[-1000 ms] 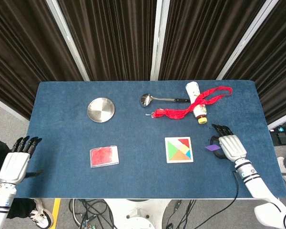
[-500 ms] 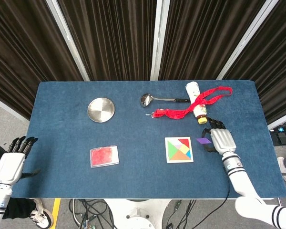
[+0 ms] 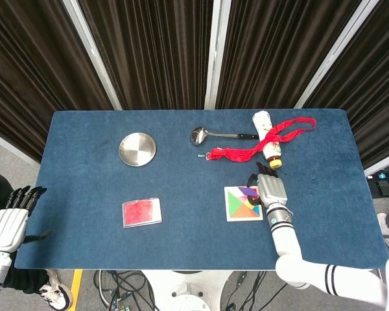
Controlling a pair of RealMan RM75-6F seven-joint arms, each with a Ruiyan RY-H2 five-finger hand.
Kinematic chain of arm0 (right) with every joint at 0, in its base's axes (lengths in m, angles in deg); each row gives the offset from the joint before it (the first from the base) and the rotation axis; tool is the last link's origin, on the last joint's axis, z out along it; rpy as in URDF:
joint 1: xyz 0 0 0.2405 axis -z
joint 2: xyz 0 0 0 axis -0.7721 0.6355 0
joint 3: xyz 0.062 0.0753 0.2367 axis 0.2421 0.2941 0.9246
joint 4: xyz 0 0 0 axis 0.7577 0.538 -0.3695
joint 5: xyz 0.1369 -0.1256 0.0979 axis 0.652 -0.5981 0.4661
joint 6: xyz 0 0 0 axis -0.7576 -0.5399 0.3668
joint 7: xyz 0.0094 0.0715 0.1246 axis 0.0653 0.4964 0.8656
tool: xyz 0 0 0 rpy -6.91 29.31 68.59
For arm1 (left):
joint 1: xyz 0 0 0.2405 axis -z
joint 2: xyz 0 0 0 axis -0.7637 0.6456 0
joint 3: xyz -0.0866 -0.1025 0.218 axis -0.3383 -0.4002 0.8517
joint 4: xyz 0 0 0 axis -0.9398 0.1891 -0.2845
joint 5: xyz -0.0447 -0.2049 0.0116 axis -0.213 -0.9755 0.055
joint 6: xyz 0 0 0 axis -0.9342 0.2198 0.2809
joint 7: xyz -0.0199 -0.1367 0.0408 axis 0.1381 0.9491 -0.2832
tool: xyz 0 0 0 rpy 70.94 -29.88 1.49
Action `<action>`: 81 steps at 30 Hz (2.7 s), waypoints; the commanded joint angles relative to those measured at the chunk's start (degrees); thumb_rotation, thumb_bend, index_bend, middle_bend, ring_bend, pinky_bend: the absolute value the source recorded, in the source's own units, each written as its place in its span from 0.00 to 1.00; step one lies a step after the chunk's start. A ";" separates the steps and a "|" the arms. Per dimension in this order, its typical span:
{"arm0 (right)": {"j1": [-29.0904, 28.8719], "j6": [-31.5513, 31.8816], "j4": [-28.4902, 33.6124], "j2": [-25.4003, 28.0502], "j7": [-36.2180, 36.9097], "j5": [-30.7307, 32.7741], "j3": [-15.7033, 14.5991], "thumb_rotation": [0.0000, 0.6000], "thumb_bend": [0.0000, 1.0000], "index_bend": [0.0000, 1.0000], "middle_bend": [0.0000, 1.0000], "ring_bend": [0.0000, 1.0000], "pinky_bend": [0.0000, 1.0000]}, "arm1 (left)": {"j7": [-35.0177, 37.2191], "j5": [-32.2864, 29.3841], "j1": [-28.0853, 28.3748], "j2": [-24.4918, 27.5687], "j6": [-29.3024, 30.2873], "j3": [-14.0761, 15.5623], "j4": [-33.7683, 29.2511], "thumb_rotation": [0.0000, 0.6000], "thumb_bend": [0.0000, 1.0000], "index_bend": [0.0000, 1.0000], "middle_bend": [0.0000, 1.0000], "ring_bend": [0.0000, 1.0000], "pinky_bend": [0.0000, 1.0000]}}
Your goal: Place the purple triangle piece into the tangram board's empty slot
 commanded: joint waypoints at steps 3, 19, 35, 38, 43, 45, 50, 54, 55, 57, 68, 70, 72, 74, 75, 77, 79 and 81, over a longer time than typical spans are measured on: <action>-1.50 0.87 -1.56 -1.60 -1.91 1.66 0.31 1.00 0.21 0.66 0.00 0.00 0.00 | 1.20 0.15 -0.23 -1.01 0.51 -0.11 1.75 1.00 0.05 0.11 0.08 0.00 0.04; -4.91 0.74 -4.60 -4.85 -5.87 6.50 0.92 1.00 0.21 0.66 0.00 0.00 0.00 | 3.62 0.28 -0.54 -1.58 0.62 -0.03 3.85 1.00 0.05 0.12 0.08 0.00 0.05; -5.69 0.18 -4.27 -4.74 -6.76 5.97 -0.19 1.00 0.21 0.65 0.00 0.00 0.00 | 2.88 0.36 -0.52 -1.33 0.60 -0.08 3.25 1.00 0.05 0.12 0.08 0.00 0.04; -5.83 0.22 -4.45 -4.92 -6.79 5.75 -0.31 1.00 0.21 0.65 0.00 0.00 0.00 | 2.97 0.32 -0.49 -1.36 0.56 -0.15 3.33 1.00 0.05 0.12 0.08 0.00 0.04; -5.95 0.02 -4.82 -5.04 -6.83 5.43 -0.61 1.00 0.21 0.65 0.00 0.00 0.00 | 3.07 0.28 -0.52 -1.47 0.42 -0.08 3.58 1.00 0.05 0.12 0.08 0.00 0.05; -5.98 -0.06 -5.01 -5.06 -6.75 5.16 -0.68 1.00 0.21 0.65 0.00 0.00 0.00 | 3.14 0.19 -0.51 -1.55 0.24 -0.05 3.71 1.00 0.05 0.12 0.08 0.00 0.04; -6.17 -0.30 -5.71 -5.22 -6.63 4.51 -0.75 1.00 0.21 0.64 0.00 0.00 0.00 | 3.20 0.22 -0.46 -1.71 0.21 -0.09 3.95 1.00 0.05 0.12 0.08 0.00 0.04; -6.33 -0.81 -6.10 -5.37 -6.81 4.56 -0.98 1.00 0.21 0.64 0.00 0.00 0.00 | 3.25 0.12 -0.45 -1.75 0.10 -0.11 4.03 1.00 0.05 0.12 0.08 0.00 0.04; -6.38 -0.95 -6.20 -5.42 -6.86 4.68 -1.01 1.00 0.21 0.64 0.00 0.00 0.00 | 3.26 0.08 -0.45 -1.76 0.05 -0.11 4.05 1.00 0.05 0.12 0.08 0.00 0.04; -6.46 -1.22 -6.51 -5.62 -6.83 4.82 -1.03 1.00 0.21 0.63 0.00 0.00 0.00 | 3.27 0.01 -0.43 -1.77 -0.06 -0.11 4.09 1.00 0.05 0.12 0.08 0.00 0.04; -6.56 -1.90 -6.70 -5.63 -6.71 5.23 -1.19 1.00 0.21 0.54 0.00 0.00 0.00 | 3.52 -0.02 -0.45 -1.83 -0.21 -0.05 4.34 1.00 0.05 0.12 0.08 0.00 0.05; -6.55 -2.12 -6.47 -5.39 -6.61 5.19 -1.21 1.00 0.21 0.50 0.00 0.00 0.00 | 3.51 0.00 -0.44 -1.81 -0.21 -0.06 4.31 1.00 0.05 0.12 0.08 0.00 0.04; -6.51 -2.26 -6.25 -5.20 -6.52 5.11 -1.30 1.00 0.21 0.46 0.00 0.00 0.00 | 3.47 0.04 -0.42 -1.77 -0.19 -0.08 4.25 1.00 0.05 0.12 0.08 0.00 0.04; -6.47 -2.39 -6.02 -4.98 -6.39 4.98 -1.39 1.00 0.21 0.44 0.00 0.00 0.00 | 3.42 0.04 -0.42 -1.73 -0.16 -0.10 4.16 1.00 0.05 0.12 0.08 0.00 0.04; -6.47 -2.43 -5.94 -4.90 -6.33 4.93 -1.42 1.00 0.21 0.43 0.00 0.00 0.00 | 3.39 0.02 -0.41 -1.72 -0.18 -0.11 4.13 1.00 0.05 0.12 0.08 0.00 0.04; -6.47 -2.57 -5.81 -4.74 -6.22 4.84 -1.46 1.00 0.21 0.40 0.00 0.00 0.00 | 3.35 0.00 -0.39 -1.69 -0.23 -0.12 4.09 1.00 0.05 0.12 0.08 0.00 0.05; -6.47 -2.70 -5.70 -4.57 -6.05 4.75 -1.49 1.00 0.21 0.37 0.00 0.00 0.00 | 3.35 0.00 -0.38 -1.68 -0.30 -0.09 4.06 1.00 0.05 0.12 0.08 0.00 0.05; -6.47 -2.62 -5.59 -4.48 -5.90 4.57 -1.52 1.00 0.20 0.33 0.00 0.00 0.00 | 3.33 0.02 -0.36 -1.66 -0.33 -0.09 4.02 1.00 0.05 0.12 0.08 0.00 0.05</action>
